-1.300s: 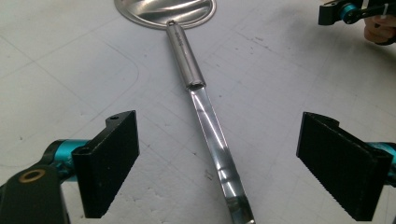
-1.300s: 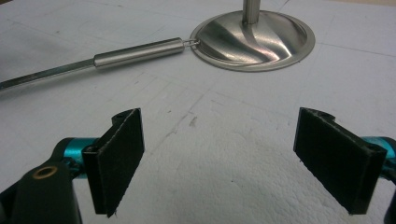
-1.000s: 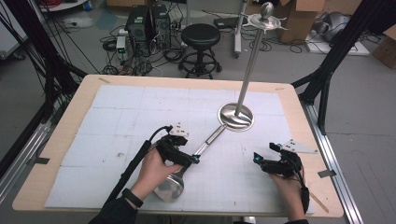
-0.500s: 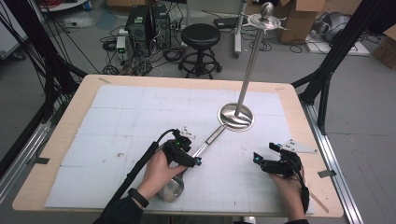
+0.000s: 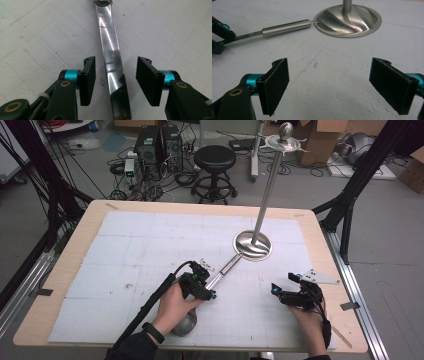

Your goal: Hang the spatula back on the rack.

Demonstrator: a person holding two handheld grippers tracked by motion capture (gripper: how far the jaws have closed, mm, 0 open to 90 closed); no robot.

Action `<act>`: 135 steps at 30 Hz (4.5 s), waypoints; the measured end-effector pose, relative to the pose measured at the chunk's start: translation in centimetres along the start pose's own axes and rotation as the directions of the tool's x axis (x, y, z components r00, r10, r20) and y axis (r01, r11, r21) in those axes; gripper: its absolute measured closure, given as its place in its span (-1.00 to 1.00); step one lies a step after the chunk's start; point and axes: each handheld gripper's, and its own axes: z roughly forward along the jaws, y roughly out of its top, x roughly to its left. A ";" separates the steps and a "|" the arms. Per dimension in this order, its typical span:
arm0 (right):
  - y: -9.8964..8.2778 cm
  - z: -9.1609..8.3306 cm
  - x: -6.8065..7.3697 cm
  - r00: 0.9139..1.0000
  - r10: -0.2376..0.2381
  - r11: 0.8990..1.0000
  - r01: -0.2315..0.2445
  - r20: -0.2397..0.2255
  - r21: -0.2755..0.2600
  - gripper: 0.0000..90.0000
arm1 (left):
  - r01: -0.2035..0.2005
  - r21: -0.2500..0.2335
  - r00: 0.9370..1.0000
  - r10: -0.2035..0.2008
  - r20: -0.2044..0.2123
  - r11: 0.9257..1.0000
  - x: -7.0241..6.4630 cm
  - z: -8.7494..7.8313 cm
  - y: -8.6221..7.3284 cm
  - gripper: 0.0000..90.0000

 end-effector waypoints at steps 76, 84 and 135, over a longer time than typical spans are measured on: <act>0.0 -0.2 -0.2 1.000 0.010 1.000 -0.010 -0.005 -0.020 -0.64 | -0.127 -0.214 0.992 0.125 -0.023 0.969 0.8 -5.2 1.3 0.66; 0.1 -0.2 -0.2 1.000 0.007 1.000 -0.007 0.000 -0.025 -0.64 | -0.113 -0.401 0.993 0.117 -0.015 0.909 2.0 -8.5 1.7 0.66; 0.0 -0.4 -0.3 1.000 0.012 0.999 -0.012 -0.003 -0.039 -0.64 | -0.138 -0.678 0.987 0.160 -0.030 0.722 6.0 -14.2 10.4 0.66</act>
